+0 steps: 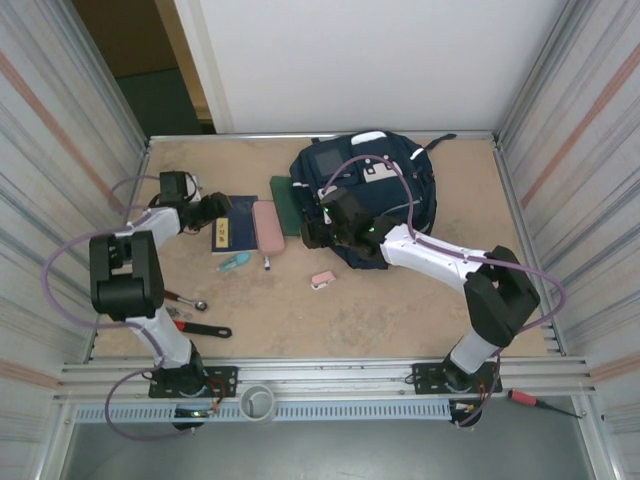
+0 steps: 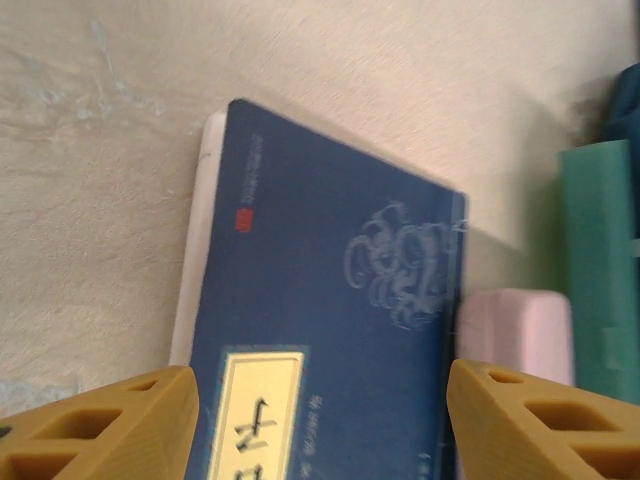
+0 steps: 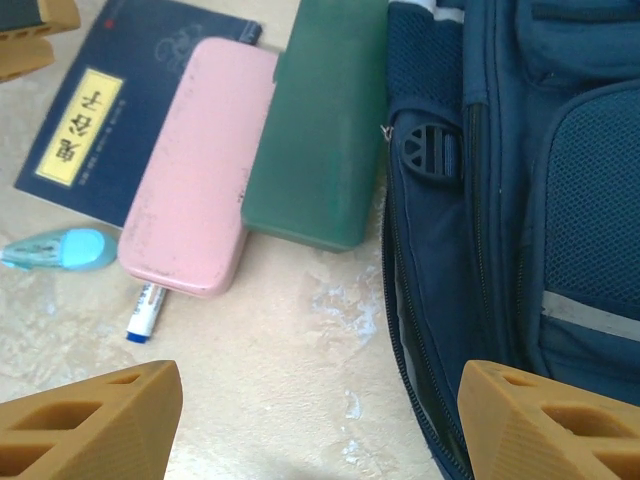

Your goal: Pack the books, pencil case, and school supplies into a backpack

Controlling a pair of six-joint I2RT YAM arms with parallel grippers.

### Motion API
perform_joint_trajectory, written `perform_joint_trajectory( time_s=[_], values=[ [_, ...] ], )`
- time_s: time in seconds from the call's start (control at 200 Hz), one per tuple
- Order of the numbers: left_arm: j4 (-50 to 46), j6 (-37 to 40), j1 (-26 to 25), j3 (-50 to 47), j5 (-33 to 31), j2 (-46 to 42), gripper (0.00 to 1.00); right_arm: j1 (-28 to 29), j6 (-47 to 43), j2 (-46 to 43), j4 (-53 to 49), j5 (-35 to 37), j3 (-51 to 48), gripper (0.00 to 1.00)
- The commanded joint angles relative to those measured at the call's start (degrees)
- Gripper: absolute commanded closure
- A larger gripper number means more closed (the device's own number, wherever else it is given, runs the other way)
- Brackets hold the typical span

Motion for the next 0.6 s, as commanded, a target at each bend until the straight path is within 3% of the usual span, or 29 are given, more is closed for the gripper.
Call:
perform_joint_trajectory(
  time_s=[0.0,0.23,0.436,0.596],
  values=[
    [-6.1,2.6,-0.1,3.8,-1.1,3.4,0.35,-0.2,-0.5,1.5,-1.9,0.0,1.6,0.28],
    [-10.2,3.1,0.0,6.8,-4.4,6.0,0.35,-0.4,-0.4,2.0,-1.6,-0.2,1.0,0.28],
    [-14.5,4.7,0.0,8.7,-3.5,8.0,0.33,-0.8,0.1,2.4,-1.2,-0.4,0.1,0.27],
    [-18.5,6.8,0.0,11.2,-2.5,10.5,0.4,-1.2,0.8,2.8,-0.6,-1.2,-1.0,0.27]
  ],
)
